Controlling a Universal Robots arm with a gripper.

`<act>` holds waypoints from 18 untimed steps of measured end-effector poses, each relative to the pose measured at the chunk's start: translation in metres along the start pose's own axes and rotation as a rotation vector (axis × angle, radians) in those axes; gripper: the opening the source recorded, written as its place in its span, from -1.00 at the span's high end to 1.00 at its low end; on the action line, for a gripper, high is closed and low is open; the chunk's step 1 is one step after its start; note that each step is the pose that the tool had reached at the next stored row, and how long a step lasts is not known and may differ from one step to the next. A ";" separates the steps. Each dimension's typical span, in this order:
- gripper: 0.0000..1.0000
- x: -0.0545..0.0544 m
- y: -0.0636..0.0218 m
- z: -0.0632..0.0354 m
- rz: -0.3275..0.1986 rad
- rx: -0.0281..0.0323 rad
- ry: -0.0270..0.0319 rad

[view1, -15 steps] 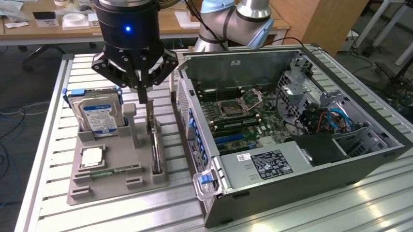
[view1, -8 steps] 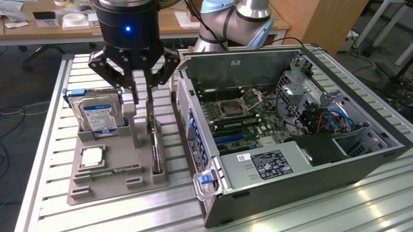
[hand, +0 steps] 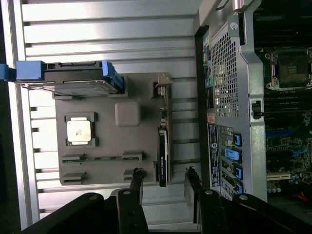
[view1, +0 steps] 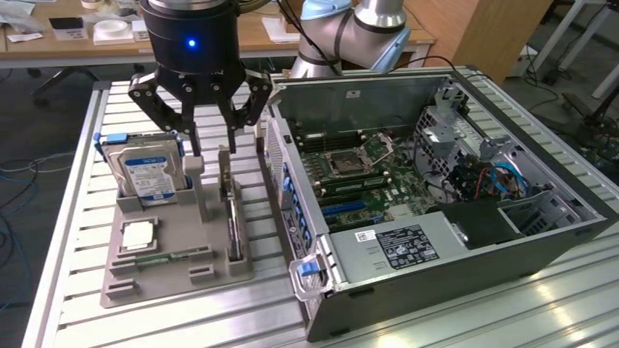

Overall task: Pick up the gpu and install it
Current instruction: 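Pick up the gpu and move the gpu toward the slot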

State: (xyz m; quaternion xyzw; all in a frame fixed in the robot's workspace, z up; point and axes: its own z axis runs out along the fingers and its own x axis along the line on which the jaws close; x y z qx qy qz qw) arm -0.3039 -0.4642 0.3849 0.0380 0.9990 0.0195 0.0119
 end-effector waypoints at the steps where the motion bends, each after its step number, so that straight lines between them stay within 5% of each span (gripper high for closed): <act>1: 0.05 0.000 0.0000 0.0000 0.000 0.0000 0.0000; 18: 0.05 0.001 -0.0010 0.0240 0.000 -0.0003 -0.0001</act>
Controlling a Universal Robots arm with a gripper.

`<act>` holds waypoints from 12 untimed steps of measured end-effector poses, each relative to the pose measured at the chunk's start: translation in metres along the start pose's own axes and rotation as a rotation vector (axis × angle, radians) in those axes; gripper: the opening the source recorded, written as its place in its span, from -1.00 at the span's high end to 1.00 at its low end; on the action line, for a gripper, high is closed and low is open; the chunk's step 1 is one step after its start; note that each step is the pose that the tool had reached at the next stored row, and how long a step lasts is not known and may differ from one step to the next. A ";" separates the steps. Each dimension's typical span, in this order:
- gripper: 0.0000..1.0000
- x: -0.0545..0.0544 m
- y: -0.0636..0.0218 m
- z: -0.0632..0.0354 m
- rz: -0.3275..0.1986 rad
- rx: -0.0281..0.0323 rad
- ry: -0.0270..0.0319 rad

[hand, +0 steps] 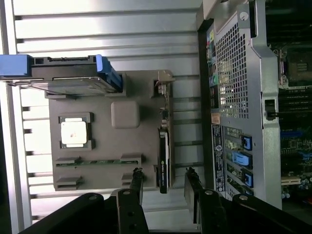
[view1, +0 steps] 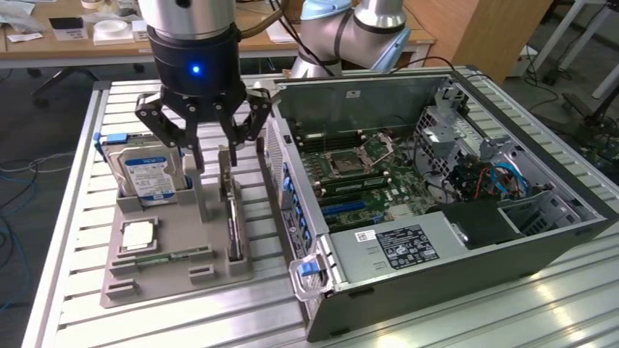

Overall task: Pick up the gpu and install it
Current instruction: 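Pick up the gpu and move the gpu toward the slot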

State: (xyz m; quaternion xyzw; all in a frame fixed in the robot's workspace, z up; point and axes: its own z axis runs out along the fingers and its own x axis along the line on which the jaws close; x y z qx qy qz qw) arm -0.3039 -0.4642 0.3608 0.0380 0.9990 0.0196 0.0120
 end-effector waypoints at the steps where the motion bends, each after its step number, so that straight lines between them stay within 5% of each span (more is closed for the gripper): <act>1: 0.05 0.000 0.0000 0.0017 0.000 0.0000 0.0001; 12: 0.05 0.000 -0.0004 0.0110 0.000 0.0002 0.0002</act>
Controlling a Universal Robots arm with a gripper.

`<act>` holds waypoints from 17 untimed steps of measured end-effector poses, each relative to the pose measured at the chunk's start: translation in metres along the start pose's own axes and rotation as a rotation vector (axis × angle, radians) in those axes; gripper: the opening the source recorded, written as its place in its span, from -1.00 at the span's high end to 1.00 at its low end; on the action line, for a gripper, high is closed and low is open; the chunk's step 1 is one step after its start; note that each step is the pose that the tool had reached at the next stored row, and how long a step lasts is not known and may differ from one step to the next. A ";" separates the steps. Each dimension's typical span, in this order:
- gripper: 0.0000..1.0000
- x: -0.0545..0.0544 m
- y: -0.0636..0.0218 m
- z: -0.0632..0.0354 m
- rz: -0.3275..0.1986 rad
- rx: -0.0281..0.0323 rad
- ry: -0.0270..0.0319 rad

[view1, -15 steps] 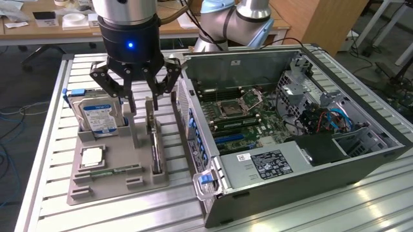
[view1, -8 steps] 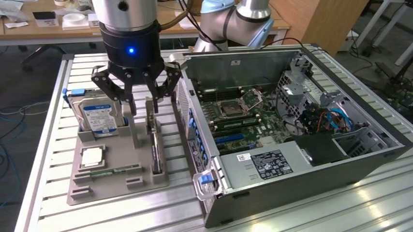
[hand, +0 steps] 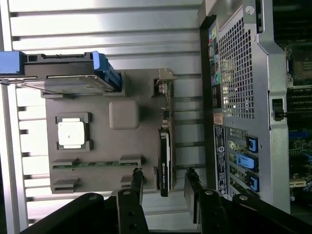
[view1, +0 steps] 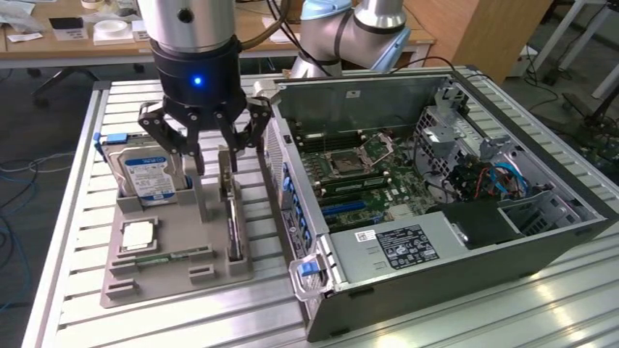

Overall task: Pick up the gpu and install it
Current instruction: 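Pick up the gpu and move the gpu toward the slot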

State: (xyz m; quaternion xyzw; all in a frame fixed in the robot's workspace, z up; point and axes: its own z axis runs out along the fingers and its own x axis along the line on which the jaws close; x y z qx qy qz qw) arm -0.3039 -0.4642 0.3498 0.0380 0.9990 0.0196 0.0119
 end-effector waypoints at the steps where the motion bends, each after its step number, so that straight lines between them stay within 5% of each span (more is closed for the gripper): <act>1: 0.05 0.000 -0.0001 0.0018 0.000 0.0000 0.0000; 17: 0.05 0.000 -0.0012 0.0310 0.000 0.0002 0.0042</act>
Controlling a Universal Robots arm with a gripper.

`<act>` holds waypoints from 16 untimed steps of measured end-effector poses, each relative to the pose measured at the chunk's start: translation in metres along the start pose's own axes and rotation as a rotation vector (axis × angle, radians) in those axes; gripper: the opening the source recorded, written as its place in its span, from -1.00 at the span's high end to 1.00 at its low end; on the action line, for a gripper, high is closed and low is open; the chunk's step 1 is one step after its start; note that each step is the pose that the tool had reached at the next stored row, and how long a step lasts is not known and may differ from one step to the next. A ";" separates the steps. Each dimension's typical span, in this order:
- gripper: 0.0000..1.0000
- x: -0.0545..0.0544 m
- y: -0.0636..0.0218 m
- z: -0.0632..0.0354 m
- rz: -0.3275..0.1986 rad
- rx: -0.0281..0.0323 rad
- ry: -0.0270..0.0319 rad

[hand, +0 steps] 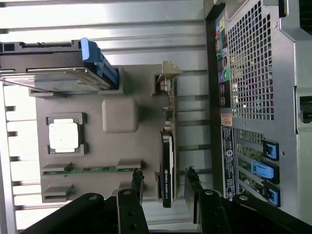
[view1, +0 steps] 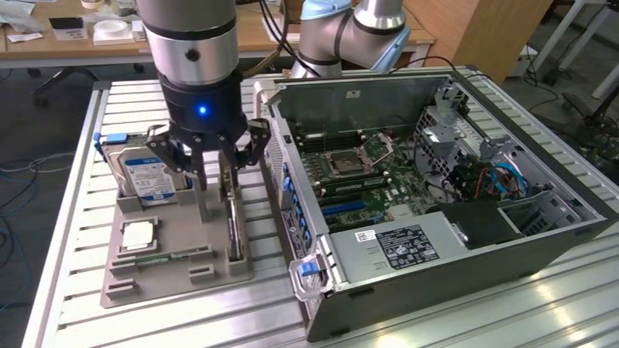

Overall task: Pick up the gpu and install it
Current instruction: 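Pick up the gpu and move the gpu toward the slot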

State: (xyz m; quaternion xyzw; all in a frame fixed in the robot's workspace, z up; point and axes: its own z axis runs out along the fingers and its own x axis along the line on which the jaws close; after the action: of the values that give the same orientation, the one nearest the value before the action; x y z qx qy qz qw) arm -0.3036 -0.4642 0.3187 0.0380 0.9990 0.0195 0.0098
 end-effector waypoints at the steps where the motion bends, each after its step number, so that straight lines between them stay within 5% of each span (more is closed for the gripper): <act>1: 0.05 0.000 -0.0001 0.0018 0.000 0.0002 0.0008; 16: 0.05 -0.004 -0.0002 0.0150 0.000 -0.0044 0.0040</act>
State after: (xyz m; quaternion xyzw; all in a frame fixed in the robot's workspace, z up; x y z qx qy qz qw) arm -0.2991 -0.4642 0.3038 0.0381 0.9990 0.0218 0.0079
